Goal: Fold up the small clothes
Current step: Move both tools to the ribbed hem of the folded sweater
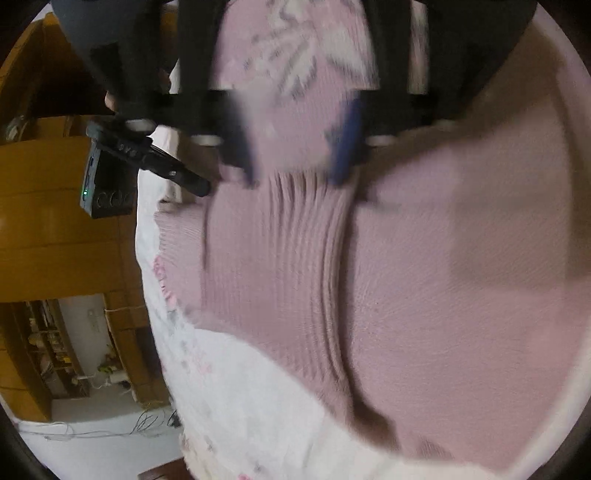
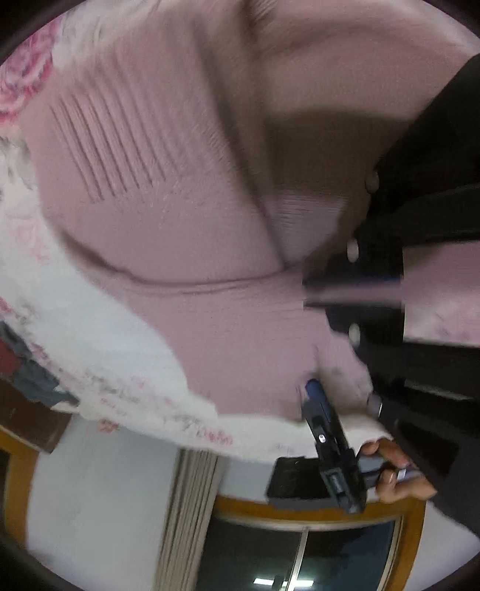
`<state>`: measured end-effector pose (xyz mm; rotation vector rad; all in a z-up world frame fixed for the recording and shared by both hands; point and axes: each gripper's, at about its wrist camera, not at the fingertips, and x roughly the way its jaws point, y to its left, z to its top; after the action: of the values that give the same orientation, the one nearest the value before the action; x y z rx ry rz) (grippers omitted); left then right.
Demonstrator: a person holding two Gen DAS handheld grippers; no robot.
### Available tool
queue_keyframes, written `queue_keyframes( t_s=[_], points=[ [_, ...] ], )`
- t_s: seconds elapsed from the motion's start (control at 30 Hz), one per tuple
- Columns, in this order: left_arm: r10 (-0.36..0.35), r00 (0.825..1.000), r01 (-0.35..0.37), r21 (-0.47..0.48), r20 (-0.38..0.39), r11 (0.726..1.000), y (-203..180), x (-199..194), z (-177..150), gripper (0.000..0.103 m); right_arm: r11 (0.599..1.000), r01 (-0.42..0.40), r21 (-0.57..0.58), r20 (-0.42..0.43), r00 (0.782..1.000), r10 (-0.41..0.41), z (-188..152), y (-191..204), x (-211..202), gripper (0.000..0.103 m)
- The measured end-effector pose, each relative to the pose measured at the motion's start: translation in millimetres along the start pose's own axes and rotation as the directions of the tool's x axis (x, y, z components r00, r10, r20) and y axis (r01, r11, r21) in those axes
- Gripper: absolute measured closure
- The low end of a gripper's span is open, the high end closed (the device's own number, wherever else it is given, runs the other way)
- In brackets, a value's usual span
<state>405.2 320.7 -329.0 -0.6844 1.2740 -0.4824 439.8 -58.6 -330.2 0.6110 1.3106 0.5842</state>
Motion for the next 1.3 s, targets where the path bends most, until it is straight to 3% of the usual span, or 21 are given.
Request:
queue_keyframes(
  t_s=[0.07,0.2,0.3,0.5,0.63,0.73,1.0,1.03,1.1,1.17,1.3],
  points=[
    [0.03,0.999,-0.031,0.06,0.015,0.998,-9,-27,-28,0.023,0.998,-0.051,0.027,0.022,0.998,0.05,-23,-5,-35,0.058],
    [0.074,0.997,-0.076,0.102,0.02,0.992,-4,-76,-96,0.017,0.999,-0.01,0.046,0.007,1.0,0.009,-86,-33,-93,0.058],
    [0.056,0.998,-0.056,0.014,0.019,0.998,28,-113,-161,0.016,0.997,0.046,0.068,0.016,0.999,-0.047,-133,-51,-130,0.057],
    [0.04,0.999,-0.041,-0.146,-0.008,0.988,78,-134,-244,0.016,0.982,0.063,0.179,-0.048,0.997,-0.055,-222,-91,-168,0.055],
    [-0.029,0.998,0.017,-0.226,-0.049,0.974,94,-123,-266,0.016,0.976,0.047,0.214,-0.093,0.995,-0.028,-251,-99,-162,0.053],
    [0.011,0.998,-0.028,-0.247,-0.069,0.969,102,-116,-274,0.016,0.973,0.064,0.221,-0.119,0.992,-0.038,-257,-97,-149,0.051],
    [-0.064,0.994,0.033,-0.299,-0.093,0.954,110,-96,-286,0.016,0.965,0.085,0.248,-0.167,0.985,-0.044,-272,-93,-117,0.048],
    [-0.062,0.994,0.033,-0.298,-0.088,0.954,109,-96,-287,0.018,0.964,0.077,0.255,-0.172,0.985,-0.033,-273,-93,-115,0.048],
    [-0.067,0.994,0.039,-0.301,-0.082,0.953,111,-99,-288,0.033,0.962,0.039,0.271,-0.177,0.984,0.01,-276,-91,-113,0.048],
    [-0.089,0.993,0.061,-0.311,-0.076,0.948,113,-97,-288,0.059,0.959,-0.015,0.282,-0.168,0.984,0.065,-280,-88,-116,0.048],
    [-0.102,0.992,0.071,-0.335,-0.073,0.939,121,-95,-295,0.081,0.949,-0.025,0.315,-0.16,0.984,0.079,-285,-94,-121,0.051]
  ],
)
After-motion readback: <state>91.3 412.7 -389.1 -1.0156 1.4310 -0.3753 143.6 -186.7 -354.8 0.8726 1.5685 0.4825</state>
